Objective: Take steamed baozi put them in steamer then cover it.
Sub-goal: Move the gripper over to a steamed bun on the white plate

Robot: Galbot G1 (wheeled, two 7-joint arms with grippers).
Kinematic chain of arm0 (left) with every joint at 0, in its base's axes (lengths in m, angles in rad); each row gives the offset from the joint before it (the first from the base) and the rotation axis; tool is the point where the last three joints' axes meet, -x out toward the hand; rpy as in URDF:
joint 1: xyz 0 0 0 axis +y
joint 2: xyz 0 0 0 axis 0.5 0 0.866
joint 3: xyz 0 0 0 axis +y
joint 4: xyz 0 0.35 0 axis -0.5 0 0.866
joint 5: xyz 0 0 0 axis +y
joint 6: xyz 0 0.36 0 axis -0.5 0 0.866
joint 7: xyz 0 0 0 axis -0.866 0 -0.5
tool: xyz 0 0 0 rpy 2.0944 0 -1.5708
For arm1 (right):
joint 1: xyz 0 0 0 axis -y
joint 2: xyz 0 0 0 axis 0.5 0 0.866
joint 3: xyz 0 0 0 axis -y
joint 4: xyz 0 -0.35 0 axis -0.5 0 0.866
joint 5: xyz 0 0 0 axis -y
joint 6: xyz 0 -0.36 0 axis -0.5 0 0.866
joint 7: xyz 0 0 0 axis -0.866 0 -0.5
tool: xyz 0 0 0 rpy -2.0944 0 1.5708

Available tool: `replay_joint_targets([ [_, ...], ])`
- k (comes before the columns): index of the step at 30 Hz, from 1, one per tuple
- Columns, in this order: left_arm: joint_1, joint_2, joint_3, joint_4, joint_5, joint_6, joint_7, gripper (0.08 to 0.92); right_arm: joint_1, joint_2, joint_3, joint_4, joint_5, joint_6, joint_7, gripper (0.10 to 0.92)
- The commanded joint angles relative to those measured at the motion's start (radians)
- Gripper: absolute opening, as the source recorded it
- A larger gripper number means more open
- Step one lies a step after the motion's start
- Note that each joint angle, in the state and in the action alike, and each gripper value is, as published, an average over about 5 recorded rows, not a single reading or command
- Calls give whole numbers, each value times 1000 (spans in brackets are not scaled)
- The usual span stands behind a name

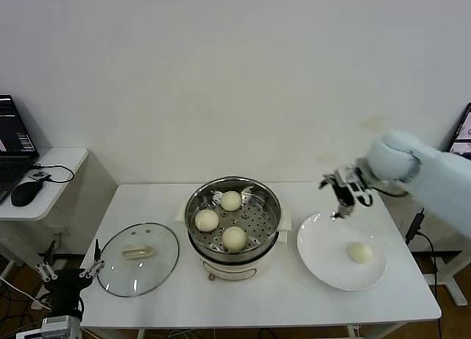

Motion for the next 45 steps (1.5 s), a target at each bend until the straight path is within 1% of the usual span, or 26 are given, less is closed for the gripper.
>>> replay_joint_targets([
  [1,5,1,5,2,4,1,1,823,-428,-117,318,-56,-174,21,-9,823],
  [7,9,-7,7,1,10,2,1,823,-511,-73,361,-106,-224,28,0,823],
  [17,20,-11,-2,-5,13,3,2,823,-557,16,382,-185,-276,29,19,823],
  [24,19,-15,-4,-2,13,2,2,823,-538,81,381,-240,-282,32,38,823],
  [30,18,-13,-11,4,12,2,2,823,-528,117,377,-258,-288,24,44,816],
  [33,16,-14,-12,7,11,1,1,823,-526,123,377,-263,-295,15,47,790],
  [38,12,-18,-10,18,11,0,0,823,-520,125,378,-273,-305,4,47,724],
  [45,12,-16,-12,19,10,-1,-1,823,-483,110,365,-248,-275,-4,28,651],
])
